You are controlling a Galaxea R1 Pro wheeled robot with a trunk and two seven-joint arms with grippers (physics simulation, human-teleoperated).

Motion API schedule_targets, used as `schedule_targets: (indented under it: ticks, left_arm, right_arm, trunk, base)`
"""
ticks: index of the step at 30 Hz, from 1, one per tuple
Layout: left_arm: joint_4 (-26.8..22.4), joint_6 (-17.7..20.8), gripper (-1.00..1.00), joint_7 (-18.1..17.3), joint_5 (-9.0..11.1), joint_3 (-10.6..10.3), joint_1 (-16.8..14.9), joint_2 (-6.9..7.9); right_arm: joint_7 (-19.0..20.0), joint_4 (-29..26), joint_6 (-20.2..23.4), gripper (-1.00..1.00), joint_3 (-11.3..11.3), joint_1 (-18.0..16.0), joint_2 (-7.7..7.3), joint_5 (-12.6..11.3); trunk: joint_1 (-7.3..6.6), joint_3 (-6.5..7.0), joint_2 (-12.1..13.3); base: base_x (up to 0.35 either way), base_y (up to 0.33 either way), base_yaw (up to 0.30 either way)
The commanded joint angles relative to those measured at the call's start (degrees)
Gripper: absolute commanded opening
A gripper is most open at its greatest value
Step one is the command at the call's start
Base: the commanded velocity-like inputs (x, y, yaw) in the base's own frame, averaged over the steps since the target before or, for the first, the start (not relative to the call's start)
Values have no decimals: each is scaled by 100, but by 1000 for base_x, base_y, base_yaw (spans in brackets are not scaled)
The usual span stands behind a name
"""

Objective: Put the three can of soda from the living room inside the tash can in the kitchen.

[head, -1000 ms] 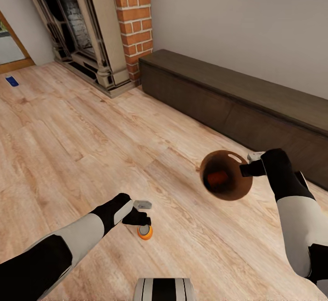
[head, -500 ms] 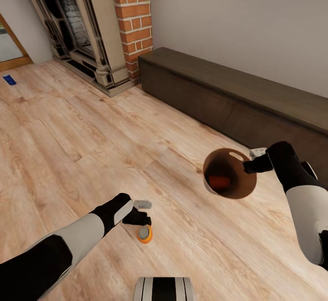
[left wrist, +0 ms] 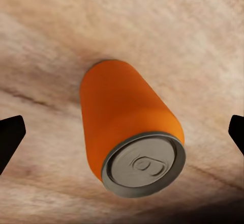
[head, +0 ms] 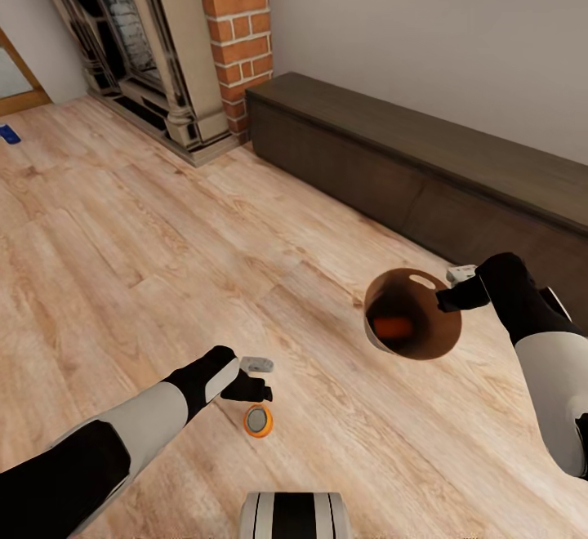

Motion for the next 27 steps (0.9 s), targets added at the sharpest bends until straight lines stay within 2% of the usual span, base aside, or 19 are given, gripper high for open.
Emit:
schedule_targets:
  ticks: [1,5,12,27]
  left_arm:
    - [0,-1,100,0,-1,1,0,-3]
    - [2,8,100,0,7,-1,0,-24]
    - [0,52,100,9,-3,-13,24,-127]
    - [0,51,100,20,-14,-17,35,-140]
  right_arm:
    - [23,0,42,-100,-2,-4,3,-110]
    - [23,-1,42,-100,6,-5,5,-110]
    - [24,-2,42,-100,7,-5,6,-108]
    - [24,-2,42,-100,7,-5,12,-107]
  trunk:
    - [1,-22,-2]
    - [11,-111,-8]
    - [11,-111,-8]
    - [11,-111,-8]
  base:
    - [2,0,0]
    - [0,0,0]
    - [0,0,0]
    - [0,0,0]
